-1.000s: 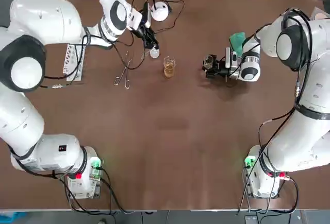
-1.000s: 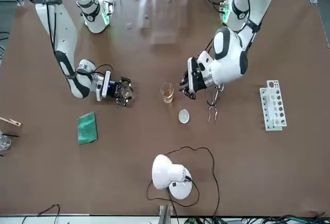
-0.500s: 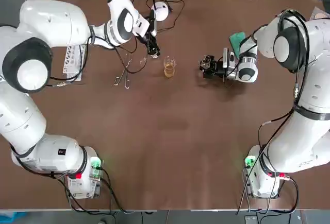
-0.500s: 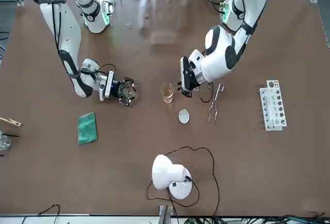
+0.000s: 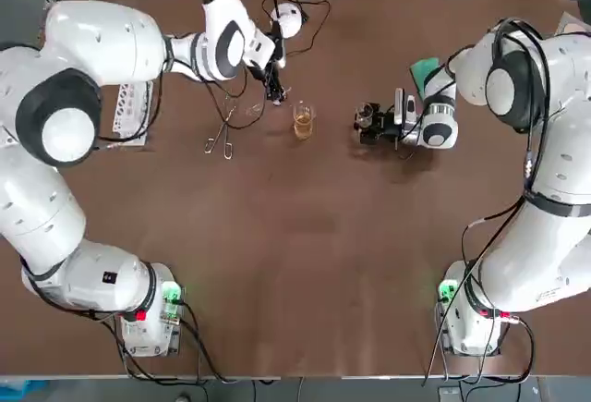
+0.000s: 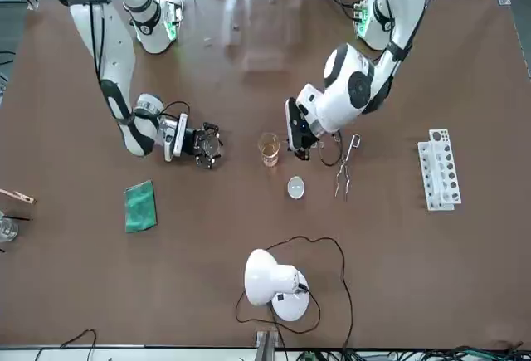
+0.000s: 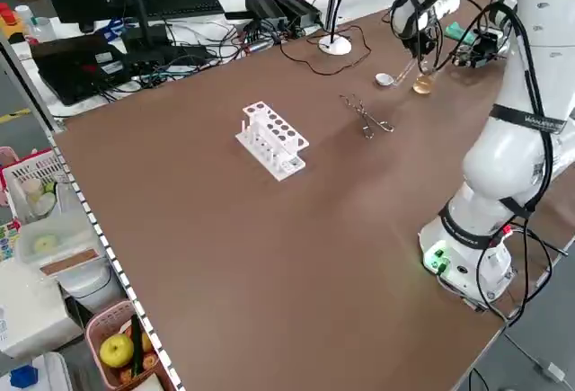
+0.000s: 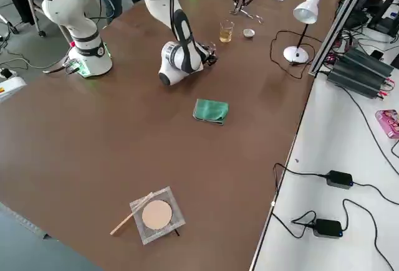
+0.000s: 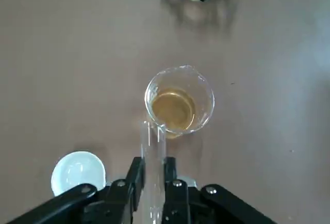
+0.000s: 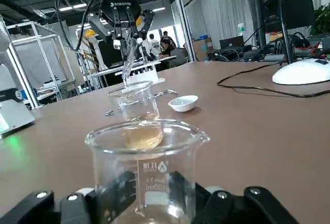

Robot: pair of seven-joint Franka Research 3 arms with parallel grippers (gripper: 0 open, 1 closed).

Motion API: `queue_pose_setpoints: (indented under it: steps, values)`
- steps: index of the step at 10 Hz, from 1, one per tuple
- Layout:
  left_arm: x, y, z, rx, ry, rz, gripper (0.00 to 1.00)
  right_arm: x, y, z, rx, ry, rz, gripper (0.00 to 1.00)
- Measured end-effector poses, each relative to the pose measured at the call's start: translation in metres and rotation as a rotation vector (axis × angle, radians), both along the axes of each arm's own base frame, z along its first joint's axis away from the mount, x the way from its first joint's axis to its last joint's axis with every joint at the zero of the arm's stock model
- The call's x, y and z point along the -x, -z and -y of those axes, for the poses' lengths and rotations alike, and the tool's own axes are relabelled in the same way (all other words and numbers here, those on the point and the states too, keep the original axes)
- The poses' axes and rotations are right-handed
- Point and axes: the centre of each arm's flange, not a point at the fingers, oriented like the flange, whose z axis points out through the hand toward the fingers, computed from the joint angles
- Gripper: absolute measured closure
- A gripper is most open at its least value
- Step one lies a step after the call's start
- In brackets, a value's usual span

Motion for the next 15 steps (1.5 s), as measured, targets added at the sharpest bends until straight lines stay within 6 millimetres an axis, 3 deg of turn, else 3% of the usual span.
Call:
queue_pose_setpoints:
  steps: [6, 12, 15]
  values:
    - [0.022, -0.003, 0.035, -0.072, 0.019, 0.007, 0.79, 0.001, -0.002, -0.015, -0.012, -0.024, -0.032, 0.62]
    - [0.014, -0.004, 0.065, -0.235, 0.023, 0.058, 0.79, -0.004, -0.006, -0.042, 0.024, -0.067, -0.014, 0.62]
    - [0.021, 0.005, 0.075, -0.305, 0.029, 0.079, 0.79, -0.006, -0.008, -0.044, 0.024, -0.069, -0.008, 0.62]
